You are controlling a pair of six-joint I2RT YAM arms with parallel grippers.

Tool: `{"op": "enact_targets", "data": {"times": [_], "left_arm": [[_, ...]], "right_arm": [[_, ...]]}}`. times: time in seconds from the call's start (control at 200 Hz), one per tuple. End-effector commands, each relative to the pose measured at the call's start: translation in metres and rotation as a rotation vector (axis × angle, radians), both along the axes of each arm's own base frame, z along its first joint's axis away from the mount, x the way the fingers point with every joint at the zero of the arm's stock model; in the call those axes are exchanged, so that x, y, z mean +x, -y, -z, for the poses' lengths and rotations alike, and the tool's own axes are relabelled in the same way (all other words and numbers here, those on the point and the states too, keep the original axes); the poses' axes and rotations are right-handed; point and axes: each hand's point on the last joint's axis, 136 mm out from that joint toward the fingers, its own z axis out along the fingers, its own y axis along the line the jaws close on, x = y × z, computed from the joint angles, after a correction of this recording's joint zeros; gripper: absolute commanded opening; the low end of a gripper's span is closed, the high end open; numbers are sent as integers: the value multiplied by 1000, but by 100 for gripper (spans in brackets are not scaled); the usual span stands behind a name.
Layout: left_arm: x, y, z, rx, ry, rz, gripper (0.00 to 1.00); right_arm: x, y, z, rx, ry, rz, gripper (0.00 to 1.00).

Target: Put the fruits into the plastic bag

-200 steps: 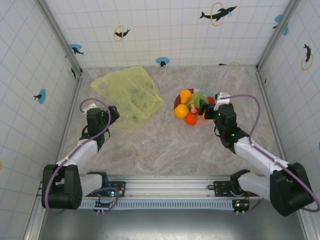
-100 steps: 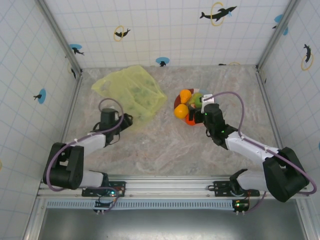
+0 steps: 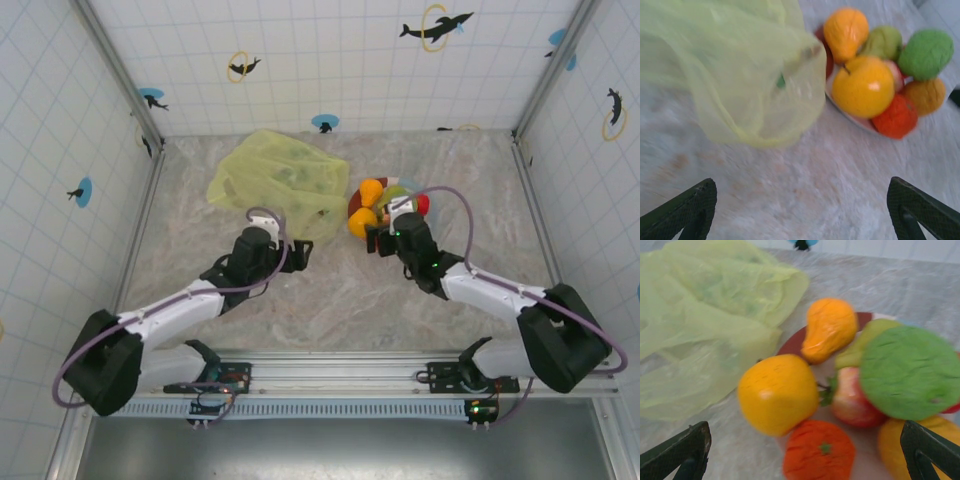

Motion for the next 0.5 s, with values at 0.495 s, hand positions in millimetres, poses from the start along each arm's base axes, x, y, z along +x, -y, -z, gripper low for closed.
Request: {"op": "enact_targets", "data": {"times": [0.495], "left_arm": [[38,-153,-48,91,-4,-487,98]], "right_arm": [[11,-188,37,-622,263,-344,99]]}}
